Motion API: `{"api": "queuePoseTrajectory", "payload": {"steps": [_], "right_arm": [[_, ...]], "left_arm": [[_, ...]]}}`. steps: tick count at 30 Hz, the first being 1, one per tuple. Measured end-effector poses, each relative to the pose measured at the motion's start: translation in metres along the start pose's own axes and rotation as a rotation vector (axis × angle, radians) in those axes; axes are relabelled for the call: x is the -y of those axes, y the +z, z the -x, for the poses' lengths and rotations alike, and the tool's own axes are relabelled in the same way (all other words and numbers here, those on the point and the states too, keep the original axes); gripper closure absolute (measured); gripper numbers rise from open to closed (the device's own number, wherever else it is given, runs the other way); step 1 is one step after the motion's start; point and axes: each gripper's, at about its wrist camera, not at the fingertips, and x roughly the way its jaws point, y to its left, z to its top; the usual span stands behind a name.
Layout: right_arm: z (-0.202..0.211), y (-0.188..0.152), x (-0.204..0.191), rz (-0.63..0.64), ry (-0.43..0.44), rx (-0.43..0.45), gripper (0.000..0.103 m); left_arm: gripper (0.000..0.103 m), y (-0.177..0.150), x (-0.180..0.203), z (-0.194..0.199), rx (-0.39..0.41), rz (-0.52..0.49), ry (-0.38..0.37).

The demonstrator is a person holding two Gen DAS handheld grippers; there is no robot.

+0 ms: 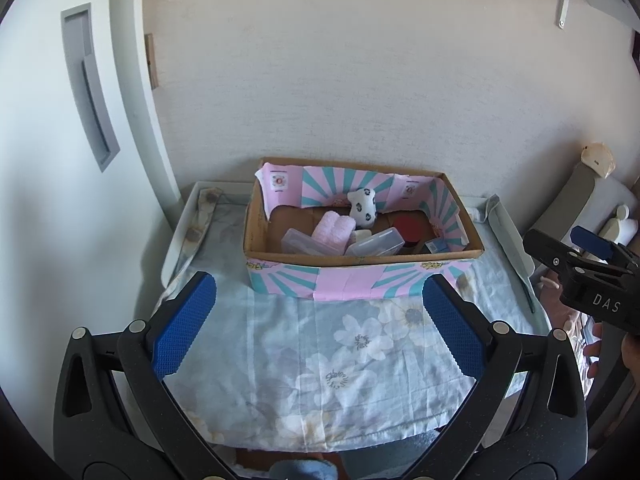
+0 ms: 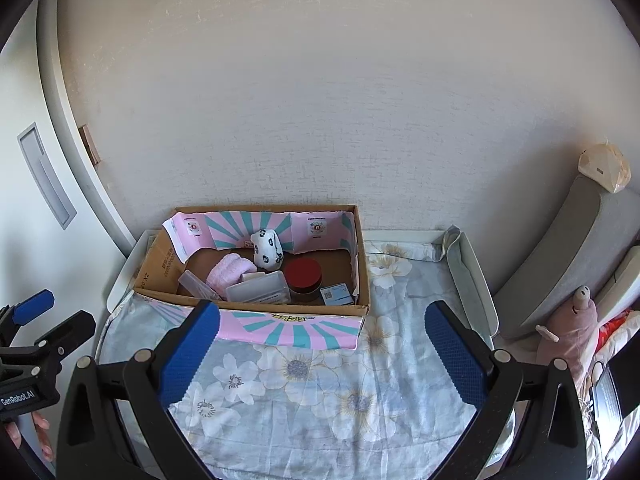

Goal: Organize objects

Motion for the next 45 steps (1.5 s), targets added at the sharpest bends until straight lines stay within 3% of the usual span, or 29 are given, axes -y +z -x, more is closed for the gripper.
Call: {"api": "queuePoseTrajectory", "payload": {"steps": [45], "right_arm": [[-0.0044,-0.0004,0.0031,-0.001,-0.006,0.000,0.001]], "left_arm": [[0.000,-0.0010,-0.0063,-0.0040,0.010,0.005,-0.002]]}}
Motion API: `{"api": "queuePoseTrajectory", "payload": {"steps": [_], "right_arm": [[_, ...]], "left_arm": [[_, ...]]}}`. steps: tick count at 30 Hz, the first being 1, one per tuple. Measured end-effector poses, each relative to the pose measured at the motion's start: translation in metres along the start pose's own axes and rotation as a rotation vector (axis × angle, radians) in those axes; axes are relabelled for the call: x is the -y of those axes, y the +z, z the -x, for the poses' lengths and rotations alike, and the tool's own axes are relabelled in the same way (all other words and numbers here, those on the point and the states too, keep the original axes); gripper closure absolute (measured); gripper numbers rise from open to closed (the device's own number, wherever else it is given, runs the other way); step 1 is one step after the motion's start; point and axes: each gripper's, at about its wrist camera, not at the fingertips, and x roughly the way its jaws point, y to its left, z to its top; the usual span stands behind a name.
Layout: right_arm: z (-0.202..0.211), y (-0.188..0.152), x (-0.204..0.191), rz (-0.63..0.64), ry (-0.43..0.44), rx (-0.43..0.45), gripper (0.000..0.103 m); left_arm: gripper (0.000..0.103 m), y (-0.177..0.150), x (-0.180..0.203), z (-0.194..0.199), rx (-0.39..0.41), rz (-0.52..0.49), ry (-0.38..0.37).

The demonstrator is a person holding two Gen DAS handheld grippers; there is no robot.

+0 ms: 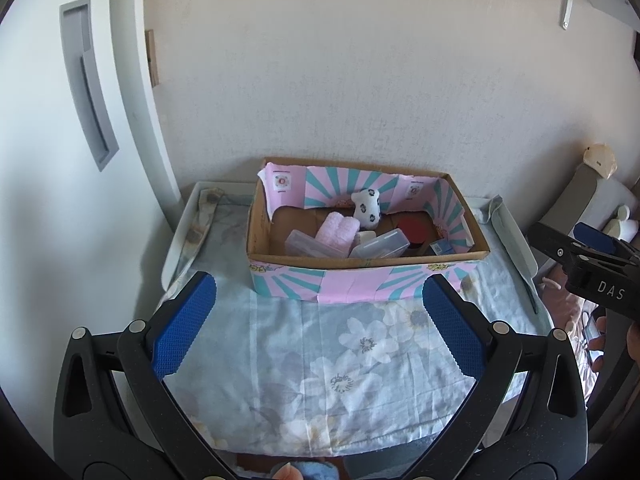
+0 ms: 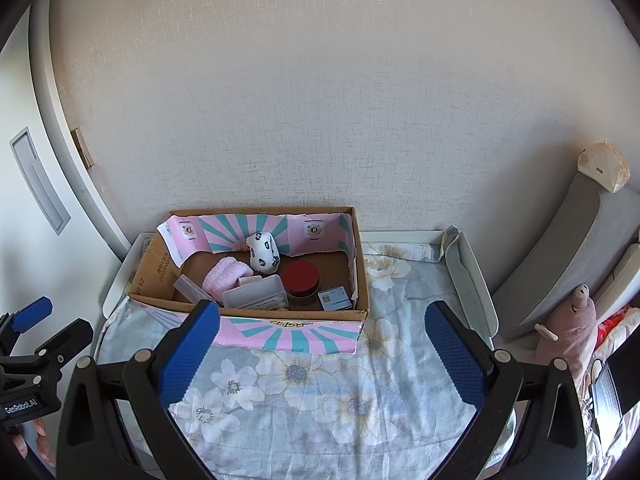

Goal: Organize objects

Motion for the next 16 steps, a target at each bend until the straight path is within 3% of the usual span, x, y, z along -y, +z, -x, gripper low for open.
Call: {"api": "queuePoseTrajectory", "payload": {"steps": [5,16], "right_arm": [[-0.0003,-0.0005,0.0002,0.001,0.000,0.000,0.001],[-0.0009,0.0002,0.0000,-0.004,0.001,0.005,0.001]], "left_arm": [[0.000,-0.0010,0.0018,0.0036,0.032,-0.008,0.063],[0.000,0.0006,-0.0008,0.0069,0.042,-0.005,0.053]]}}
